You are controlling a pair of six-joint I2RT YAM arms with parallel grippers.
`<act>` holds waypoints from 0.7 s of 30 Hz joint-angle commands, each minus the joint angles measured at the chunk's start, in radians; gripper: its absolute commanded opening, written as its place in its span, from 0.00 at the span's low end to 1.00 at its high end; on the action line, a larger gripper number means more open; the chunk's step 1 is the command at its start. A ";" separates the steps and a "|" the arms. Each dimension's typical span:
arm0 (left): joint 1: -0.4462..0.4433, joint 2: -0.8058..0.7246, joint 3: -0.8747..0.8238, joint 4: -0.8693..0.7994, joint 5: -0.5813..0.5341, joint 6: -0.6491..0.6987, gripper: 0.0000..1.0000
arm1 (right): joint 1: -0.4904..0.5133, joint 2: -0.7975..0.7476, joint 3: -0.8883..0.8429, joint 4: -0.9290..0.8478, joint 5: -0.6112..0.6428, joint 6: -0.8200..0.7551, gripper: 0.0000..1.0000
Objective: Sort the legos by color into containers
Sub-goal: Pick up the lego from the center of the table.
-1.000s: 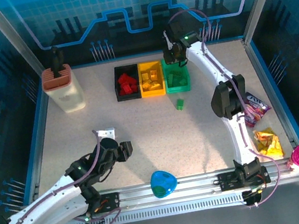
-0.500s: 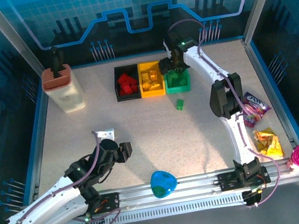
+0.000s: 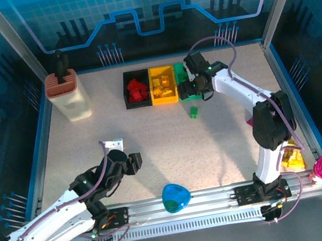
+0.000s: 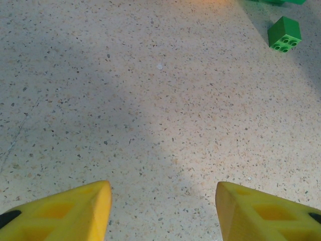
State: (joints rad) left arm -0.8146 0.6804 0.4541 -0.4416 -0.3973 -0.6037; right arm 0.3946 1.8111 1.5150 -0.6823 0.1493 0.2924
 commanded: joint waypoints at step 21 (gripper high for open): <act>-0.026 -0.041 -0.028 -0.021 -0.035 -0.016 0.58 | 0.033 0.157 -0.189 0.136 -0.015 0.149 0.68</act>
State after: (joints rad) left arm -0.8330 0.6586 0.4450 -0.4416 -0.4057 -0.6041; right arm 0.4206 1.9533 1.3384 -0.5625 0.1234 0.4160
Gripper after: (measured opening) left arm 0.577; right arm 0.679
